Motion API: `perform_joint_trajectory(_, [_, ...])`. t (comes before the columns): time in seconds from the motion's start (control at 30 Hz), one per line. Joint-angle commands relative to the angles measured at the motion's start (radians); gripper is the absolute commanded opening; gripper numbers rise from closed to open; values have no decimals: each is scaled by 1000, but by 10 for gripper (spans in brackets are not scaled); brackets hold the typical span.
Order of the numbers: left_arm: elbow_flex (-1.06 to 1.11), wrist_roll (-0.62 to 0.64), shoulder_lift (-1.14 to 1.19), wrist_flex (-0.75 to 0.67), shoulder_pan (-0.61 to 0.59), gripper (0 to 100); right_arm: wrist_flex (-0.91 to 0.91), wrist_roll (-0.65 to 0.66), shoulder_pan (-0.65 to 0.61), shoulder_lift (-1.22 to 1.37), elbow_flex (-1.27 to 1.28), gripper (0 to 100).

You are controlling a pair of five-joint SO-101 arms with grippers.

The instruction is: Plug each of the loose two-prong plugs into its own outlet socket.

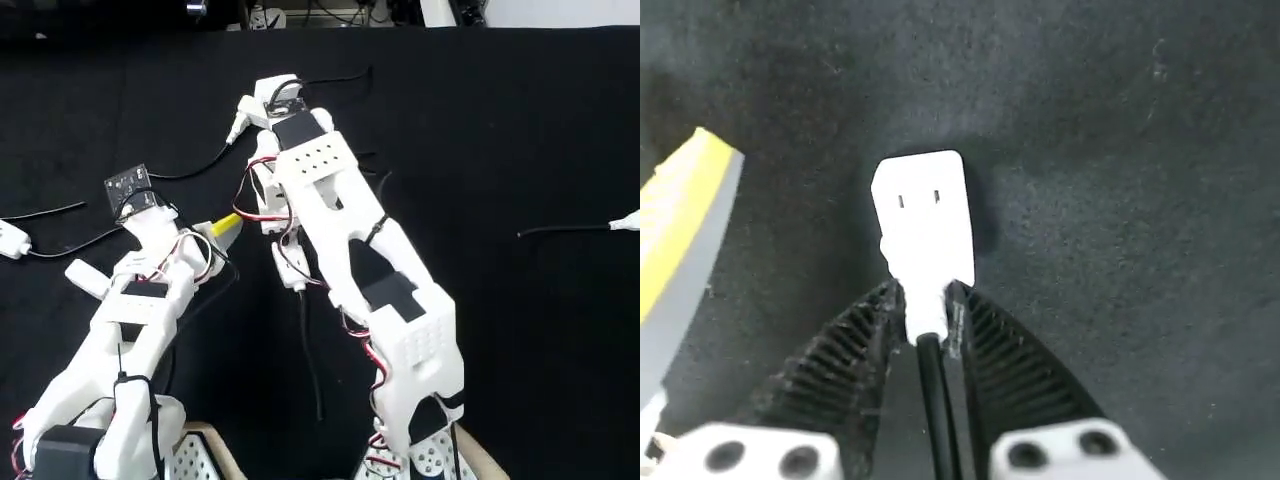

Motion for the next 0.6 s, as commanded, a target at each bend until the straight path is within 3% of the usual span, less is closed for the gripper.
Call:
perform_joint_trajectory(0.0, [-15, -6, -14, -17, -7, 329, 12, -38, 14, -7, -4, 12])
perform_joint_trajectory(0.57, [-15, -6, -14, -17, -4, 329, -58, -44, -26, -2, 41, 12])
